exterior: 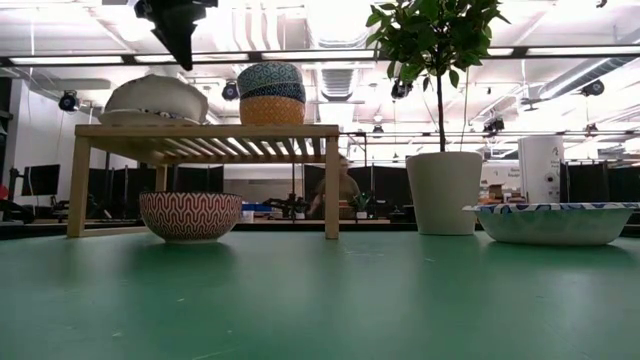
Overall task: Place and stack bowls onto a shelf
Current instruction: Stack the center white bowl on top of the other white bowl on the shelf
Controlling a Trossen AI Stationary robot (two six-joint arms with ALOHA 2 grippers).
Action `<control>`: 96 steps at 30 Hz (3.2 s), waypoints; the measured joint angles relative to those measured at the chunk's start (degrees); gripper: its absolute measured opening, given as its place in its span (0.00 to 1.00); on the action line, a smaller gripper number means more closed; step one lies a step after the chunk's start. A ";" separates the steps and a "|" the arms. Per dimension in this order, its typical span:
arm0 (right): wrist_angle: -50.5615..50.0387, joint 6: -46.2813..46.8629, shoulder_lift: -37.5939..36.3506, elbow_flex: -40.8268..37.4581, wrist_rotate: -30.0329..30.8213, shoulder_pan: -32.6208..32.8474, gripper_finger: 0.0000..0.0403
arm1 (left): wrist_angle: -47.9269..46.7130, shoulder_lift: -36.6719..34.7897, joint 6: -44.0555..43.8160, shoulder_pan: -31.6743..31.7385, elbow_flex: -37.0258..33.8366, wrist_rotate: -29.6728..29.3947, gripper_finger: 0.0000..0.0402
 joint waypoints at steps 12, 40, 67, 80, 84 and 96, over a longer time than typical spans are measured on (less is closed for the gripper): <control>-0.03 0.03 0.00 -0.13 0.00 0.02 0.45 | -3.52 -0.26 2.72 0.09 5.32 -0.85 0.05; 0.25 1.11 0.00 -0.17 -0.08 0.02 0.45 | -8.29 -0.17 3.77 8.92 7.98 11.10 0.09; -0.12 1.53 0.11 -0.33 -0.28 0.15 0.45 | -2.10 -0.17 0.88 8.92 -1.16 7.09 0.31; -0.76 2.12 0.13 -0.37 -0.28 0.15 0.45 | -0.39 -0.11 1.98 8.92 -2.91 8.06 0.02; -0.93 2.12 0.17 -0.37 -0.28 0.15 0.45 | -0.37 -0.11 2.15 8.90 -3.02 10.35 0.04; -1.41 2.58 0.17 -0.37 -0.25 0.15 0.45 | -1.95 -0.11 3.74 8.94 -3.13 4.33 0.01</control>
